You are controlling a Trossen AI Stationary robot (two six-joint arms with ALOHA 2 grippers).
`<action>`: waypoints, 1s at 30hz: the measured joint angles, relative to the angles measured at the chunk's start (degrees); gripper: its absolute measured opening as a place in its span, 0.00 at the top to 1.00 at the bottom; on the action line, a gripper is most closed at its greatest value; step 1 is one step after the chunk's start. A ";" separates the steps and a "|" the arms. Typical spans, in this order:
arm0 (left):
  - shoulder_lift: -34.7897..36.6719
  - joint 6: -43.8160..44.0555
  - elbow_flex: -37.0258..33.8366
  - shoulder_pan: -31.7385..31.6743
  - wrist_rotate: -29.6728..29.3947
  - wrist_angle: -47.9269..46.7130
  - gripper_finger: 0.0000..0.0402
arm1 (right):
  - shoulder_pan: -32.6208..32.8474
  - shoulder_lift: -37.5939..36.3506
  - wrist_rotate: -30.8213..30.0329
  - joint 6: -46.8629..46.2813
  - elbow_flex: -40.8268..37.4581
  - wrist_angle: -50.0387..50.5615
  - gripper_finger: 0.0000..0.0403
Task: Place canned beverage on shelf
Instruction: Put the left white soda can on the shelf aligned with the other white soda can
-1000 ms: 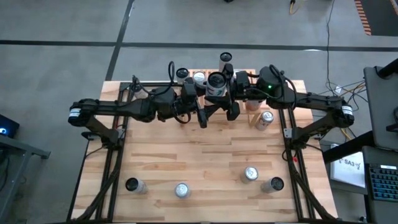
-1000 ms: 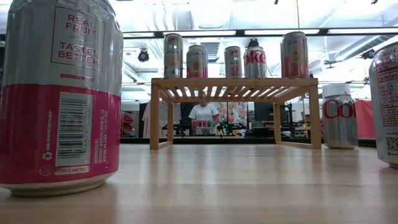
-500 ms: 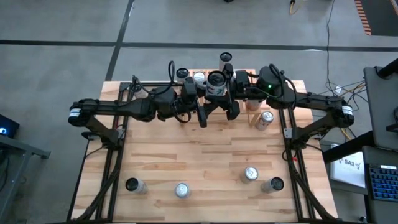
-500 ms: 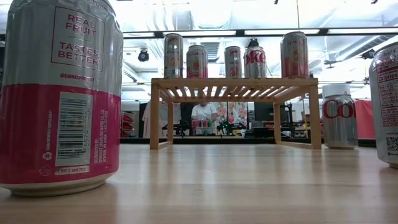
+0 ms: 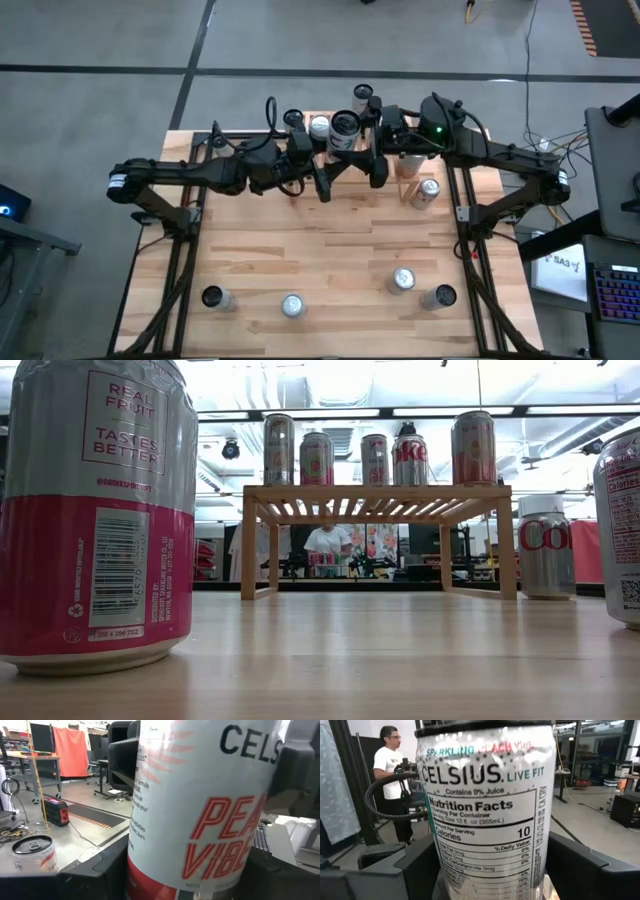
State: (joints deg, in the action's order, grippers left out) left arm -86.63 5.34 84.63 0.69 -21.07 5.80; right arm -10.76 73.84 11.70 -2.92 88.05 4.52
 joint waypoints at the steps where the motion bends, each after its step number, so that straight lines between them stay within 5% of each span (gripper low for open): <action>1: 0.00 -0.09 0.01 0.00 -0.02 0.01 0.41 | 0.00 0.00 -0.06 0.00 0.52 0.82 0.25; 18: 0.22 -1.88 0.07 0.02 -6.91 -5.22 0.41 | 0.00 0.86 -5.91 1.51 14.43 24.59 0.27; 30: -1.22 -1.28 0.07 0.07 -7.60 -4.07 0.41 | 0.02 9.05 -5.84 4.38 24.65 30.27 0.27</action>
State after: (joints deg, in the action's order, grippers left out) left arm -87.85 4.07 84.71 0.75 -28.68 1.74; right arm -10.74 82.89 5.87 1.46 112.69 34.79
